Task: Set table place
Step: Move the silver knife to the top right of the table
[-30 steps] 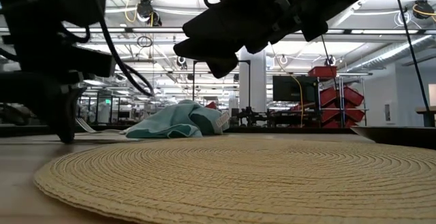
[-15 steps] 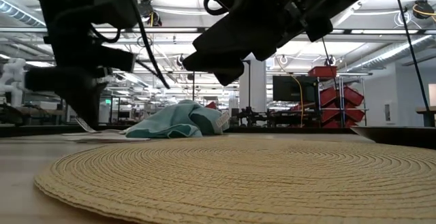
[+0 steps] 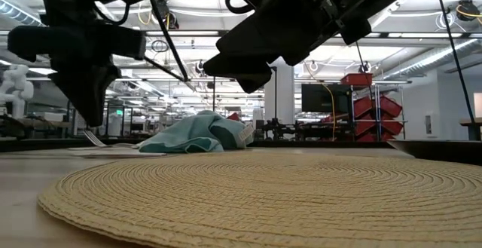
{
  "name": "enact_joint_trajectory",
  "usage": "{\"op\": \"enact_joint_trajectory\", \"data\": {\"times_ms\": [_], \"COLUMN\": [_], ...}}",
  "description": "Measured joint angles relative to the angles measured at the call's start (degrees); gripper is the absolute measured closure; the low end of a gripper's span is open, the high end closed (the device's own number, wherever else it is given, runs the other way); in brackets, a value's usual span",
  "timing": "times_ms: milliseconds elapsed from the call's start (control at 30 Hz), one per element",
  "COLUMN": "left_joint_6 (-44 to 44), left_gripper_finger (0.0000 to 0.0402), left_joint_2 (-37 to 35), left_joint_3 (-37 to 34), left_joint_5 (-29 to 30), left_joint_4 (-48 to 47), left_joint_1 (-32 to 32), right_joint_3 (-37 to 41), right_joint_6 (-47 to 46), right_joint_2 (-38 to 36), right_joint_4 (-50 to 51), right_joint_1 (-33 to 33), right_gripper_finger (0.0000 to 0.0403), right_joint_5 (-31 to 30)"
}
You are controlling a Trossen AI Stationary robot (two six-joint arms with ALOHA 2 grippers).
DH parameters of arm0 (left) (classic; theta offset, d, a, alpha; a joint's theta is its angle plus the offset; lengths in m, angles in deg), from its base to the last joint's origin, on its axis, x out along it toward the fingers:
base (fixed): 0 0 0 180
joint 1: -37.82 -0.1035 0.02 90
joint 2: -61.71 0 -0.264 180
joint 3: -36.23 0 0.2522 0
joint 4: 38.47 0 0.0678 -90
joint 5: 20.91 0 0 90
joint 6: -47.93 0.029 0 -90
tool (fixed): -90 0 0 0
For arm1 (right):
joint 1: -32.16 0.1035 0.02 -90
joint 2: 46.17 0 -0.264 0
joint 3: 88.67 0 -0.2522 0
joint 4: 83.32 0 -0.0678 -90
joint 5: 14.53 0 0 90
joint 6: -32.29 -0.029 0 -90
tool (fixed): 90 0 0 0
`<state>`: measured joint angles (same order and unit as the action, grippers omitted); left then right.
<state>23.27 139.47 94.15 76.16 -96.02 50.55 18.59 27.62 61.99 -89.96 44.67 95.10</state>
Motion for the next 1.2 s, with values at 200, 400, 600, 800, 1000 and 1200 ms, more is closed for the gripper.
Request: {"op": "enact_joint_trajectory", "data": {"times_ms": [200, 400, 600, 800, 1000, 1200], "left_joint_6": [1.1, 2.8, 4.1, 4.3, 6.5, 9.7], "left_gripper_finger": [0.0307, 0.0301, 0.0301, 0.0301, 0.0301, 0.0333], "left_joint_2": [1.5, 3.1, 5.2, 8.2, 11.4, 12.0], "left_joint_3": [0.0, 0.0, 0.0, 0.0, 0.2, 0.0], "left_joint_5": [-1.1, -2.9, -4.0, -4.0, -3.2, -3.3], "left_joint_4": [0.0, 0.5, 2.0, 3.1, 4.9, 7.1], "left_joint_1": [-1.0, -2.5, -3.0, -3.2, -4.7, -7.8], "right_joint_3": [0.0, 0.0, 0.0, 0.0, 0.0, 0.0], "right_joint_6": [0.4, 0.4, 0.4, 1.5, 4.9, 5.2], "right_joint_2": [0.0, 0.0, 0.0, -0.4, -5.0, -12.5], "right_joint_4": [-0.3, -0.4, -0.4, 0.0, 2.3, 8.1], "right_joint_1": [0.0, 0.8, 1.5, 3.7, 8.7, 13.4], "right_gripper_finger": [0.0248, 0.0248, 0.0248, 0.0248, 0.0248, 0.0248], "right_joint_5": [0.0, 0.0, -0.2, -4.5, -13.3, -21.0]}}
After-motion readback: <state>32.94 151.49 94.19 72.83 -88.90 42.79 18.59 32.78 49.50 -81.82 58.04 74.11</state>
